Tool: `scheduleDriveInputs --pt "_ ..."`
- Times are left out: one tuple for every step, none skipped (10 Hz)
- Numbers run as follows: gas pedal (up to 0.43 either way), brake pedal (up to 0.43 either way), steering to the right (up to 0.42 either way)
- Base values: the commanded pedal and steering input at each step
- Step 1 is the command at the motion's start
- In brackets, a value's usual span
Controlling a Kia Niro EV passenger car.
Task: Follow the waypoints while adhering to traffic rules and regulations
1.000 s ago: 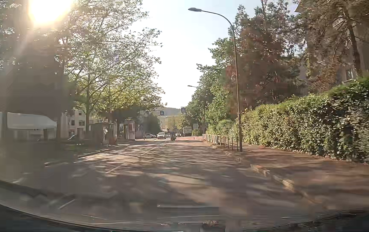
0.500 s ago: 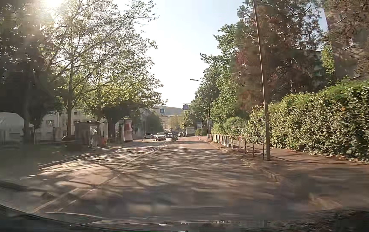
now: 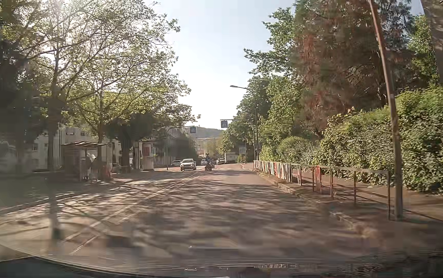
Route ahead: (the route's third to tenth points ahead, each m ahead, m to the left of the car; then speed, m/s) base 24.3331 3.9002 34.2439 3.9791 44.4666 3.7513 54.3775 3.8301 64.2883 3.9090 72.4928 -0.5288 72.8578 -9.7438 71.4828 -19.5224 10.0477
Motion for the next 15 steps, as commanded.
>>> scheduleDriveInputs --pt "0.0 0.0 -0.008" --pt "0.0 0.0 -0.008" --pt "0.0 0.0 -0.007" --pt "0.0 0.0 -0.007" --pt "0.0 0.0 -0.007" --pt "0.0 0.0 -0.006" --pt "0.0 0.0 -0.006" --pt "0.0 0.0 -0.005" --pt "0.0 0.0 -0.005" --pt "0.0 0.0 -0.004" --pt "0.0 0.0 -0.003" --pt "0.0 0.0 -0.003" --pt "0.0 0.0 -0.003" --pt "0.0 0.0 -0.003" --pt "0.0 0.0 -0.003"
